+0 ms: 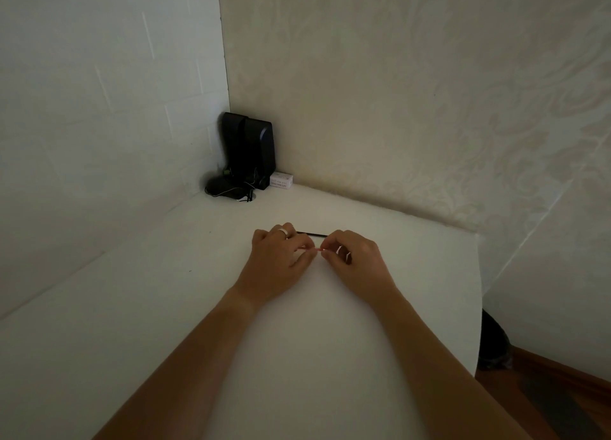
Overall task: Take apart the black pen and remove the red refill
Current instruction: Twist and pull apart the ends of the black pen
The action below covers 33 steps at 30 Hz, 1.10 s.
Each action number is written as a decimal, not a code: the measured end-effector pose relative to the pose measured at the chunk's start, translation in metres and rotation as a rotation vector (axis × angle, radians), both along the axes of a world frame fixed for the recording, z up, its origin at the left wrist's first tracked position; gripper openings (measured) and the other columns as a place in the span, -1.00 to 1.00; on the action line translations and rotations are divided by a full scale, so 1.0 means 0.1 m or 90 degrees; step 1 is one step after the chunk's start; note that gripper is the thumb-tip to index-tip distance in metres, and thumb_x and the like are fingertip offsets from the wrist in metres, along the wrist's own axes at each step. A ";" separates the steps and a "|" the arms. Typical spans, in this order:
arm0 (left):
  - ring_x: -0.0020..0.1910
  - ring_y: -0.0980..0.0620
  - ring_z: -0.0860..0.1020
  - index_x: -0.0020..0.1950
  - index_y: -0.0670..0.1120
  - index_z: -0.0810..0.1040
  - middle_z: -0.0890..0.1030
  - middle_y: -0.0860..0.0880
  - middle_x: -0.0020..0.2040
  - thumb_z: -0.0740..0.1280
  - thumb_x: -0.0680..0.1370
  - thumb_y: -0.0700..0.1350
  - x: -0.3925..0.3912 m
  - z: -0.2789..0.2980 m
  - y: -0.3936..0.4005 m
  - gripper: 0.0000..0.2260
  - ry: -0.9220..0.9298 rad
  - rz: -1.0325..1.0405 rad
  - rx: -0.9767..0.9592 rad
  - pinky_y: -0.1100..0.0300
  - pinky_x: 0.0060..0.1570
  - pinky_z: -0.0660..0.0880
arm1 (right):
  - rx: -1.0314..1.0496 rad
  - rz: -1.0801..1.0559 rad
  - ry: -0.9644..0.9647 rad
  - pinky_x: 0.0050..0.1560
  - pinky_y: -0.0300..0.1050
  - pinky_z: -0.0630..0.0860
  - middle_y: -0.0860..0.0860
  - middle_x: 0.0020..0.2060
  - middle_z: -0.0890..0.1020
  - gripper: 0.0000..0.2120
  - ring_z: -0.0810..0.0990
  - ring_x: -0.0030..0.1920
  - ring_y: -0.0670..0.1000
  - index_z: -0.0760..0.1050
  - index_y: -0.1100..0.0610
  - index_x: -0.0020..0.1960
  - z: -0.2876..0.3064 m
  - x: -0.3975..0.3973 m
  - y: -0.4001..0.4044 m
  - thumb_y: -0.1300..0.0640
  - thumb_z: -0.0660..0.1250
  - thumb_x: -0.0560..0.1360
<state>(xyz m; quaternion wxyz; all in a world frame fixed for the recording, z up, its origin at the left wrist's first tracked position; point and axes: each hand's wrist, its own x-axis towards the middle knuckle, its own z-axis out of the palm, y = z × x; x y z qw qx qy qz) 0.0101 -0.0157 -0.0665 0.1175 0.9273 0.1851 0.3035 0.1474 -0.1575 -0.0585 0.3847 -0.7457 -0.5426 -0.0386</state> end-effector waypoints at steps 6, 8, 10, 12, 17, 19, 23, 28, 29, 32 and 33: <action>-0.11 0.19 0.47 -0.18 0.13 0.53 0.47 0.15 -0.21 0.23 0.50 0.29 0.02 -0.03 0.03 -0.72 -0.022 0.080 0.037 0.07 0.05 0.26 | -0.014 0.011 -0.041 -0.18 -0.27 0.43 -0.15 -0.24 0.58 -0.95 0.51 -0.25 -0.10 0.51 -0.07 -0.08 0.02 -0.05 -0.02 0.08 0.35 0.52; -0.13 0.18 0.46 -0.22 0.12 0.52 0.46 0.15 -0.23 0.25 0.48 0.28 0.02 -0.03 0.03 -0.74 -0.033 0.095 0.028 0.09 0.03 0.23 | -0.006 -0.016 -0.031 -0.21 -0.24 0.48 -0.15 -0.23 0.59 -0.94 0.52 -0.26 -0.10 0.50 -0.05 -0.10 0.02 -0.05 -0.02 0.10 0.34 0.51; -0.15 0.17 0.45 -0.25 0.11 0.51 0.46 0.14 -0.24 0.27 0.46 0.25 0.01 -0.02 0.03 -0.75 -0.044 0.121 0.013 0.09 0.02 0.21 | 0.008 -0.064 -0.009 -0.24 -0.29 0.49 -0.14 -0.22 0.58 -0.93 0.53 -0.28 -0.11 0.50 -0.04 -0.11 0.01 -0.03 -0.02 0.13 0.34 0.49; -0.16 0.15 0.45 -0.28 0.09 0.51 0.46 0.13 -0.25 0.30 0.45 0.22 0.00 -0.01 0.04 -0.75 -0.050 0.150 0.004 0.08 0.01 0.21 | 0.025 -0.103 0.010 -0.24 -0.40 0.42 -0.13 -0.24 0.58 -0.91 0.52 -0.29 -0.13 0.51 -0.01 -0.11 0.00 0.00 -0.01 0.17 0.35 0.47; -0.15 0.11 0.47 -0.31 0.06 0.51 0.46 0.11 -0.26 0.28 0.43 0.23 0.02 -0.01 0.05 -0.72 -0.046 0.173 -0.013 0.09 -0.02 0.16 | 0.055 -0.077 0.021 -0.20 -0.42 0.47 -0.12 -0.23 0.62 -0.88 0.56 -0.24 -0.07 0.56 0.00 -0.08 -0.01 0.02 -0.01 0.21 0.38 0.47; -0.16 0.12 0.46 -0.32 0.06 0.48 0.45 0.12 -0.27 0.26 0.44 0.29 0.03 -0.02 0.05 -0.67 -0.041 0.163 -0.006 0.09 -0.04 0.16 | 0.053 -0.042 0.011 -0.19 -0.41 0.47 -0.13 -0.21 0.63 -0.88 0.56 -0.24 -0.08 0.56 -0.03 -0.07 0.00 0.00 -0.01 0.18 0.39 0.49; -0.20 0.13 0.42 -0.37 0.06 0.41 0.44 0.13 -0.32 0.22 0.45 0.39 0.03 -0.04 0.06 -0.57 -0.038 0.154 0.008 0.09 -0.06 0.14 | 0.029 -0.005 -0.014 -0.19 -0.34 0.50 -0.15 -0.20 0.61 -0.92 0.56 -0.26 -0.10 0.54 -0.06 -0.06 0.00 -0.03 -0.01 0.12 0.37 0.53; -0.22 0.11 0.45 -0.38 0.05 0.41 0.44 0.12 -0.33 0.20 0.45 0.38 0.03 -0.02 0.08 -0.57 -0.043 0.170 0.001 0.09 -0.08 0.13 | 0.043 -0.081 0.037 -0.21 -0.41 0.46 -0.13 -0.20 0.60 -0.89 0.56 -0.24 -0.08 0.52 0.00 -0.07 0.03 0.00 -0.01 0.21 0.35 0.51; -0.22 0.11 0.45 -0.38 0.05 0.41 0.44 0.11 -0.33 0.21 0.45 0.37 0.03 -0.02 0.09 -0.57 -0.051 0.176 -0.007 0.09 -0.08 0.12 | 0.056 -0.124 0.043 -0.23 -0.41 0.44 -0.10 -0.20 0.59 -0.89 0.55 -0.24 -0.08 0.52 0.03 -0.07 0.02 0.02 -0.02 0.23 0.34 0.51; -0.22 0.10 0.45 -0.38 0.03 0.44 0.43 0.11 -0.34 0.23 0.45 0.36 0.02 -0.04 0.09 -0.57 -0.058 0.192 -0.013 0.09 -0.08 0.12 | 0.093 -0.264 0.045 -0.17 -0.33 0.39 0.05 -0.13 0.60 -0.89 0.56 -0.18 0.01 0.57 0.15 -0.02 0.00 0.06 -0.04 0.31 0.31 0.53; -0.22 0.09 0.45 -0.38 0.03 0.45 0.43 0.11 -0.34 0.23 0.45 0.36 0.02 -0.05 0.09 -0.56 -0.055 0.196 -0.010 0.09 -0.07 0.13 | 0.086 -0.280 0.042 -0.13 -0.28 0.40 0.09 -0.10 0.60 -0.87 0.58 -0.15 0.05 0.60 0.19 0.01 0.00 0.06 -0.04 0.32 0.29 0.55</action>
